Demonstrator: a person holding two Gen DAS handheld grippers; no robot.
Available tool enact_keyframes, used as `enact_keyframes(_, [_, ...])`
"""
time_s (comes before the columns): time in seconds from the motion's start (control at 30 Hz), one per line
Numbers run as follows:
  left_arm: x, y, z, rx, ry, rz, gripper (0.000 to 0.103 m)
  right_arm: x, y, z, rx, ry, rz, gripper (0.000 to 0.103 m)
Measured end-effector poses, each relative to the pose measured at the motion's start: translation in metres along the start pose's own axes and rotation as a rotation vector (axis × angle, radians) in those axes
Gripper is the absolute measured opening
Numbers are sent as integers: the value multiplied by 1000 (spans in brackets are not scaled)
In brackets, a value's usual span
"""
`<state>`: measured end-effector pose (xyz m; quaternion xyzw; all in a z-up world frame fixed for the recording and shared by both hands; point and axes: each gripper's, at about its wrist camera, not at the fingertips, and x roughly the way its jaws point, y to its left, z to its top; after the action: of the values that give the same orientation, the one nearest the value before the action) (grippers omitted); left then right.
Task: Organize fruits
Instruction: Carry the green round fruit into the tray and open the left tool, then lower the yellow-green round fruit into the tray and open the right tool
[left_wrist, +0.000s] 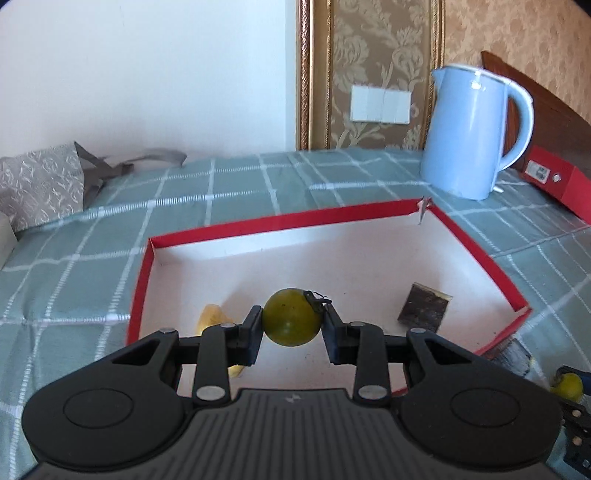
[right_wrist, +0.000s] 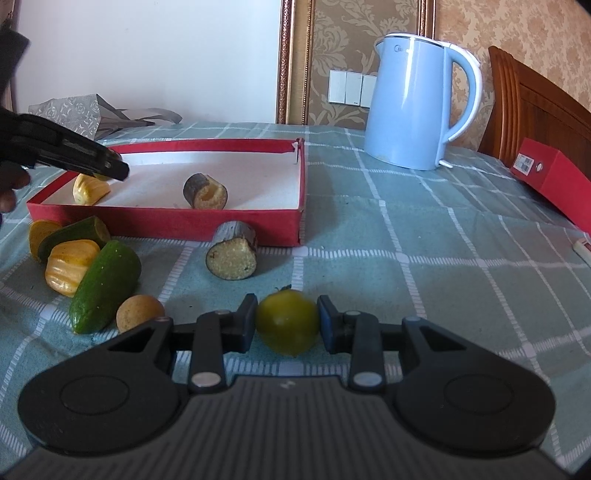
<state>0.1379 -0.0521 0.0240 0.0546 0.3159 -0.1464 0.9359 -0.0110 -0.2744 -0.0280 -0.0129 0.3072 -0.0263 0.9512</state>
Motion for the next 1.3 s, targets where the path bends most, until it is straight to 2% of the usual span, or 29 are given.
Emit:
enact_keyframes(0.23, [25, -4, -4, 21, 67, 53, 34, 1, 0, 0, 3, 2, 5, 32])
enact_keyframes(0.43, [23, -5, -8, 25, 40, 87, 37, 1, 0, 1, 1, 2, 5, 32])
enact_keyframes(0.53, [13, -9, -9, 46, 7, 93, 54, 1, 0, 0, -4, 1, 1, 32])
enact_keyframes(0.57, [9, -10, -9, 50, 0, 105, 65, 1, 1, 0, -5, 1, 0, 32])
enact_keyframes(0.63, [-2, -11, -11, 51, -42, 122, 72, 1, 1, 0, -8, 0, -2, 32])
enact_keyframes(0.77, [-24, -8, -13, 34, -102, 137, 73, 1, 3, 0, -14, 0, -7, 32])
enact_keyframes(0.97, [-45, -1, -28, 7, -135, 155, 76, -1, 4, 0, -20, -5, -15, 32])
enact_keyframes(1.3, [-75, 29, -64, -91, -143, 68, 76, -16, 7, 9, -7, -70, -36, 32])
